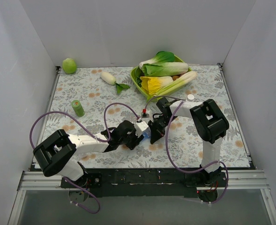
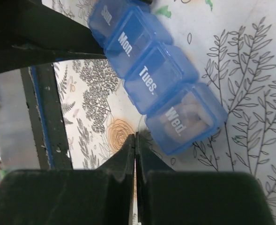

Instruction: Sort the pills into containers

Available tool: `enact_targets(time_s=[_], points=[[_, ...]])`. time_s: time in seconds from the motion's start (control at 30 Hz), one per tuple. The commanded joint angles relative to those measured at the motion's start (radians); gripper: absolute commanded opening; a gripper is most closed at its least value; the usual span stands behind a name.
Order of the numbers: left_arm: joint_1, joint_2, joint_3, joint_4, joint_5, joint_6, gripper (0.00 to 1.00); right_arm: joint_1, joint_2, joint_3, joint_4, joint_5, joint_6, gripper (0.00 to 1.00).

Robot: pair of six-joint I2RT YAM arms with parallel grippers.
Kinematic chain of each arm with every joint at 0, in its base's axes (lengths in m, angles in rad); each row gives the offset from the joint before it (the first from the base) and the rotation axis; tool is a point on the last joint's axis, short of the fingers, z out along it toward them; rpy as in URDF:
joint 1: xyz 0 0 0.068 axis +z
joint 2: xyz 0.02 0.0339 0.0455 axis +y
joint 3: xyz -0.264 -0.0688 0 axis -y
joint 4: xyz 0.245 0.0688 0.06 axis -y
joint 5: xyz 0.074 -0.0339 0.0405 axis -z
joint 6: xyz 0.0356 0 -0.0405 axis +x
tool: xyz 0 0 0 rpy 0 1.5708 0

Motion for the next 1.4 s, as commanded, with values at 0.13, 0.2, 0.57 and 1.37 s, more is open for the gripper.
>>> enact_targets(time_s=[0.13, 0.2, 0.57, 1.37], points=[[0.001, 0.011, 0.012, -0.046, 0.013, 0.0, 0.0, -0.019, -0.008, 0.034, 0.003, -0.002, -0.037, 0.01], [0.003, 0.006, 0.012, -0.045, 0.005, -0.002, 0.0, -0.026, -0.016, 0.074, -0.097, -0.057, -0.13, 0.01], [0.006, -0.081, 0.055, -0.066, -0.065, -0.069, 0.73, -0.114, -0.237, 0.114, -0.229, 0.039, -0.31, 0.04], [0.38, -0.299, 0.843, -0.637, -0.018, -0.459, 0.98, -0.359, -0.924, 0.162, 0.23, 0.95, 0.609, 0.98]])
